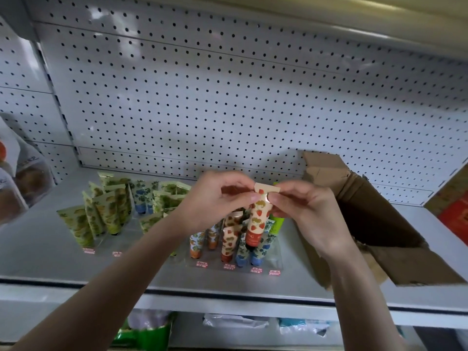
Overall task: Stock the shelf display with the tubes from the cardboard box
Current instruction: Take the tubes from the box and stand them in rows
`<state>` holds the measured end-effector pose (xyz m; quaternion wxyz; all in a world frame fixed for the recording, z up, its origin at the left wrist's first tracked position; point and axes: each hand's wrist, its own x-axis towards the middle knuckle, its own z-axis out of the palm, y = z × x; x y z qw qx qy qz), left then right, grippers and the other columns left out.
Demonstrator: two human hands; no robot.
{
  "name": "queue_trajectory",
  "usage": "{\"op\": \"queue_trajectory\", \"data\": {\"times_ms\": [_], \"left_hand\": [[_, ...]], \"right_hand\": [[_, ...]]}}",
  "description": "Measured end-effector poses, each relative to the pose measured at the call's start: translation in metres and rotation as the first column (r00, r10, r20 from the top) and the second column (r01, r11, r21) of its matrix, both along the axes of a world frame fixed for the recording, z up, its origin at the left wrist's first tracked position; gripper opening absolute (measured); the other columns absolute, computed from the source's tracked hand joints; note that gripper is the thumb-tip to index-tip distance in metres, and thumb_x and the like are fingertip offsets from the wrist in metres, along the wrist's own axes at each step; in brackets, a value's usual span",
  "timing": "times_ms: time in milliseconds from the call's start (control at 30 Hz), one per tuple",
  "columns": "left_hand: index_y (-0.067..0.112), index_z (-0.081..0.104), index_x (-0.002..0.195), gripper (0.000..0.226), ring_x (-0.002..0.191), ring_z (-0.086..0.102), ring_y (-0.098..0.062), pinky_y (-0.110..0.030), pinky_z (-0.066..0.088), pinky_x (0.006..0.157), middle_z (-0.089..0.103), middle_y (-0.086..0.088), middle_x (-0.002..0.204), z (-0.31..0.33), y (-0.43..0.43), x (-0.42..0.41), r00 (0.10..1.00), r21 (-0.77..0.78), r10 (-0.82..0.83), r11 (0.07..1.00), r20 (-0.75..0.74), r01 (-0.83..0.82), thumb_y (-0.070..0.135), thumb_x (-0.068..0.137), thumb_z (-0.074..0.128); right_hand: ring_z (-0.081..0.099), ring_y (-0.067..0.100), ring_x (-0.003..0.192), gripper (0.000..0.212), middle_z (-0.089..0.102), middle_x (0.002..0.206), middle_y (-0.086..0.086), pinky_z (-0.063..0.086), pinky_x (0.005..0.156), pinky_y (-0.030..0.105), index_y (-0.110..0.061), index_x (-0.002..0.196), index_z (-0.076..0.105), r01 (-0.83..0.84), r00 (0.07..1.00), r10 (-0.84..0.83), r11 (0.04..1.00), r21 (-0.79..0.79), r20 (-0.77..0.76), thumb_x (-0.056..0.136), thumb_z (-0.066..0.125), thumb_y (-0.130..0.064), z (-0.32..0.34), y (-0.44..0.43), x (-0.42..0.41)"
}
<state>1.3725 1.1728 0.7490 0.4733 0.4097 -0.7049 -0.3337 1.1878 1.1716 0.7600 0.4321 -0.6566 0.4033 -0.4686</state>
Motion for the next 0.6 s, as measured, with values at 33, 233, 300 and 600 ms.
{"op": "queue_trajectory", "data": {"times_ms": [33, 233, 300, 600], "left_hand": [[0.013, 0.072, 0.093, 0.014, 0.081, 0.066, -0.009, -0.021, 0.052, 0.078, 0.072, 0.003, 0.087, -0.001, 0.000, 0.000, 0.999, 0.005, 0.011, 1.000, 0.050, -0.011, 0.017, 0.080, 0.070], [0.020, 0.074, 0.083, 0.007, 0.088, 0.055, -0.002, -0.020, 0.042, 0.082, 0.063, 0.008, 0.089, -0.023, 0.002, 0.001, 0.928, -0.067, 0.091, 0.995, 0.362, -0.072, 0.024, 0.077, 0.073], [0.023, 0.073, 0.080, 0.008, 0.096, 0.048, -0.005, -0.028, 0.036, 0.090, 0.056, 0.010, 0.093, -0.032, 0.001, -0.002, 0.875, -0.099, 0.145, 0.989, 0.461, -0.112, 0.030, 0.075, 0.075], [0.026, 0.072, 0.070, 0.012, 0.089, 0.027, 0.002, -0.020, 0.015, 0.080, 0.037, 0.017, 0.090, -0.045, 0.002, -0.012, 0.765, -0.239, 0.311, 0.948, 0.564, -0.209, 0.035, 0.068, 0.079]], "right_hand": [[0.063, 0.017, 0.067, 0.019, 0.072, 0.077, 0.010, 0.055, 0.066, 0.025, -0.016, 0.079, 0.071, 0.014, 1.000, -0.014, 1.000, 0.009, 0.002, 0.082, 0.064, 0.001, -0.002, 0.000, -0.003], [0.066, 0.019, 0.074, 0.012, 0.071, 0.088, 0.017, 0.055, 0.065, 0.021, 0.000, 0.094, 0.069, 0.117, 0.993, -0.118, 0.991, 0.061, 0.012, 0.083, 0.064, 0.000, -0.012, 0.003, -0.025], [0.066, 0.016, 0.074, 0.010, 0.071, 0.086, 0.013, 0.054, 0.065, 0.020, -0.004, 0.090, 0.070, 0.111, 0.994, -0.111, 0.992, 0.054, -0.007, 0.084, 0.063, 0.000, -0.014, 0.005, -0.028], [0.067, 0.015, 0.074, 0.014, 0.072, 0.080, 0.004, 0.056, 0.067, 0.023, -0.016, 0.083, 0.071, 0.168, 0.986, -0.168, 0.984, 0.057, -0.012, 0.083, 0.065, -0.003, -0.025, 0.007, -0.037]]}}
